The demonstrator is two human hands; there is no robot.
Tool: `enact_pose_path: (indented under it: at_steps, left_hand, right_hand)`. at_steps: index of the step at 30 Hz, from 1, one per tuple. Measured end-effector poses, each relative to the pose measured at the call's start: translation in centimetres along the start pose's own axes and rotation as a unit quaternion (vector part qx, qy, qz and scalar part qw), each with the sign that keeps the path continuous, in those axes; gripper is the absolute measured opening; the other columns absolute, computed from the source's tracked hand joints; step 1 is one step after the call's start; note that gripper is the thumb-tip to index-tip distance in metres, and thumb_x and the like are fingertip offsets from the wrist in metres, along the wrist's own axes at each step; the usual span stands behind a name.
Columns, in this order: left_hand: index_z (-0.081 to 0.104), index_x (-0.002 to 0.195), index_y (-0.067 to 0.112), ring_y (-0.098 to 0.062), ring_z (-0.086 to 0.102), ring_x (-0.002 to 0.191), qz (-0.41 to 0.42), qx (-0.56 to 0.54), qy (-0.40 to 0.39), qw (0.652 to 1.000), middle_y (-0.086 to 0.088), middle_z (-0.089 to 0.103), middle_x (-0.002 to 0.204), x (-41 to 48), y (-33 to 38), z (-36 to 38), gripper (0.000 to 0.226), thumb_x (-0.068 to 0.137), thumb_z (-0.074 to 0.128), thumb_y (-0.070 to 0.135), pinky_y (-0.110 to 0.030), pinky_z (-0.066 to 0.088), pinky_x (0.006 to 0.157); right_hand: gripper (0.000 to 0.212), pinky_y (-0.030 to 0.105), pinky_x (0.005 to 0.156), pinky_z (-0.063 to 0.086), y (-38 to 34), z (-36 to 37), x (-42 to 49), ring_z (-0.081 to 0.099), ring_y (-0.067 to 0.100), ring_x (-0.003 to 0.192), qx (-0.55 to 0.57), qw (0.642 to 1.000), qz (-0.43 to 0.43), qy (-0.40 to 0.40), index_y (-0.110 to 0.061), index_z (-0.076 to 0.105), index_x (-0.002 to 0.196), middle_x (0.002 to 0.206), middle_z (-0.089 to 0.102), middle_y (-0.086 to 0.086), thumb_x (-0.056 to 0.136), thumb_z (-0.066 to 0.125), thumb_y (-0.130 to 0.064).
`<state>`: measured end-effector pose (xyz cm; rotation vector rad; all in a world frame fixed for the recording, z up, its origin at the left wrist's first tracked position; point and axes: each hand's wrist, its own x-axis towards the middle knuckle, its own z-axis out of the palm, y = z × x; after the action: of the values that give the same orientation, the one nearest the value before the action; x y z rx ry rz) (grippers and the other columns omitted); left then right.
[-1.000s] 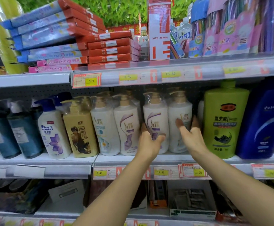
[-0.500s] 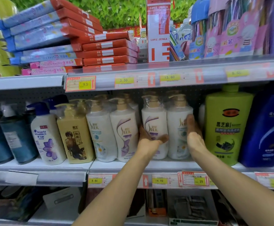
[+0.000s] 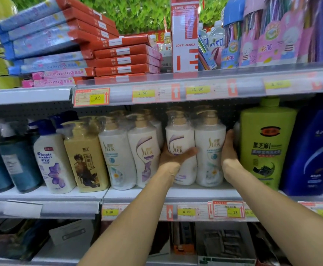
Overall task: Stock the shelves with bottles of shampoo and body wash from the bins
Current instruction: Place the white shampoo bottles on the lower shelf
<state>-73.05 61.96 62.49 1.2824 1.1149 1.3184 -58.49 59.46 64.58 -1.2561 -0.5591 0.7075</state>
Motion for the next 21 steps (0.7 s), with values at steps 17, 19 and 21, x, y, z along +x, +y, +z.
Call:
enact_pose_path:
  at_steps: [17, 19, 21]
  left_hand:
    - [0.058, 0.133, 0.014, -0.022, 0.063, 0.118, -0.017, -0.091, -0.008, 0.996, -0.005, 0.068, 0.127, -1.7, -0.2, -0.6, 0.142, 0.005, 0.094, 0.062, -0.044, 0.049, 0.106]
    - [0.058, 0.134, 0.014, -0.022, 0.064, 0.118, -0.016, -0.085, -0.012, 0.996, -0.005, 0.068, 0.126, -1.6, -0.2, -0.6, 0.140, 0.007, 0.095, 0.062, -0.044, 0.049, 0.106]
    - [0.057, 0.133, 0.014, -0.021, 0.064, 0.117, -0.017, -0.079, -0.012, 0.997, -0.004, 0.069, 0.125, -1.9, 0.1, -0.6, 0.135, 0.012, 0.096, 0.059, -0.043, 0.049, 0.105]
  right_hand:
    - [0.072, 0.041, 0.120, 0.021, -0.7, -0.4, -1.5, 0.033, 0.034, 0.142, -0.022, 0.999, 0.004, 0.032, -0.009, 0.034, 0.150, 0.156, 0.034, 0.015, 0.099, 0.034, -0.060]
    - [0.073, 0.041, 0.120, 0.020, -1.0, -0.3, -1.5, 0.032, 0.035, 0.143, -0.018, 0.999, 0.013, 0.034, -0.006, 0.033, 0.150, 0.157, 0.033, 0.016, 0.100, 0.032, -0.059]
    - [0.073, 0.038, 0.118, 0.023, -0.7, -0.4, -1.8, 0.034, 0.036, 0.141, -0.033, 0.998, 0.013, 0.043, -0.004, 0.036, 0.149, 0.155, 0.035, 0.018, 0.101, 0.028, -0.059]
